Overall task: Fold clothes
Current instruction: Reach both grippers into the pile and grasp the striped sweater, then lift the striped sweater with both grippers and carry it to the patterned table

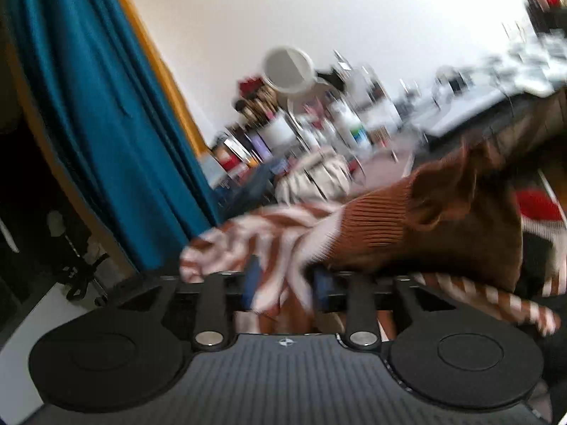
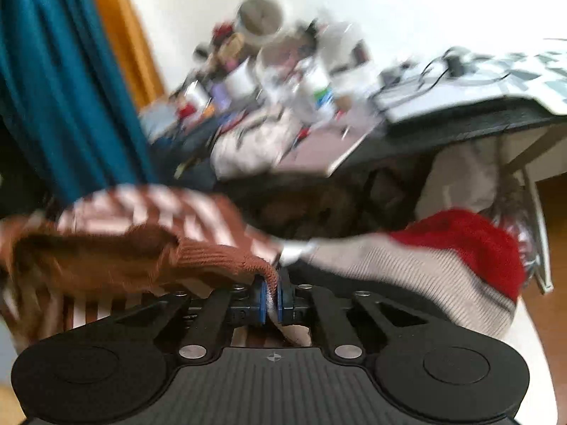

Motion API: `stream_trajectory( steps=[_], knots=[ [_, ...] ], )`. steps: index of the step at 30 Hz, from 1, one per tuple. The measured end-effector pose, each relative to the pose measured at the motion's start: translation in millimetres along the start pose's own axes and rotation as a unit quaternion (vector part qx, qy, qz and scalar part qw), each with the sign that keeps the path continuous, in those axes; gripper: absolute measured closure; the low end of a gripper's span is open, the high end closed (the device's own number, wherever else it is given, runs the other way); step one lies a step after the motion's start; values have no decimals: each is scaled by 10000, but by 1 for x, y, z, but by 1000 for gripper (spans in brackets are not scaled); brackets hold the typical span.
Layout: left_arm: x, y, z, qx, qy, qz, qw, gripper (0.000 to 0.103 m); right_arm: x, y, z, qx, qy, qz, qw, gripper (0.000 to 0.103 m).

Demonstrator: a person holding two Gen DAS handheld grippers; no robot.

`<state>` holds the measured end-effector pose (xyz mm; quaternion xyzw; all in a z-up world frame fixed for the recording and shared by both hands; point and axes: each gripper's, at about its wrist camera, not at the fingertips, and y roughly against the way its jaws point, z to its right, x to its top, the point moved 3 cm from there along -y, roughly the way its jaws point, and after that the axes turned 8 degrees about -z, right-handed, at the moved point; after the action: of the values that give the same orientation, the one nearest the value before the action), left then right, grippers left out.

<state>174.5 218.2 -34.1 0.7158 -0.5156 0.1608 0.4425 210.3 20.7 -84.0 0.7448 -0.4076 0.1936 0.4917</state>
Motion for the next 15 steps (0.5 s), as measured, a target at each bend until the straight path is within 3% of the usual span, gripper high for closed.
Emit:
stream_trajectory(
  steps=[2, 5, 9, 11, 15],
  knots=[
    [-10, -13, 15, -47, -216, -220, 9995, 52, 10, 6, 9, -11, -181, 120, 9998, 98],
    [-19, -25, 34, -264, -458, -571, 9970, 52, 20, 12, 18, -10, -280, 203, 9994, 98],
    [-25, -30, 44, -217, -690, -609, 9955, 53, 27, 16, 24, 0, -294, 308, 9991, 99],
    [-20, -26, 37, -223, -595, -521, 9966, 96, 28, 17, 26, -4, -324, 334, 9989, 99],
    [32, 14, -10, -283, 148, 299, 9990, 96, 42, 21, 26, 73, -445, 268, 9986, 99]
  ],
)
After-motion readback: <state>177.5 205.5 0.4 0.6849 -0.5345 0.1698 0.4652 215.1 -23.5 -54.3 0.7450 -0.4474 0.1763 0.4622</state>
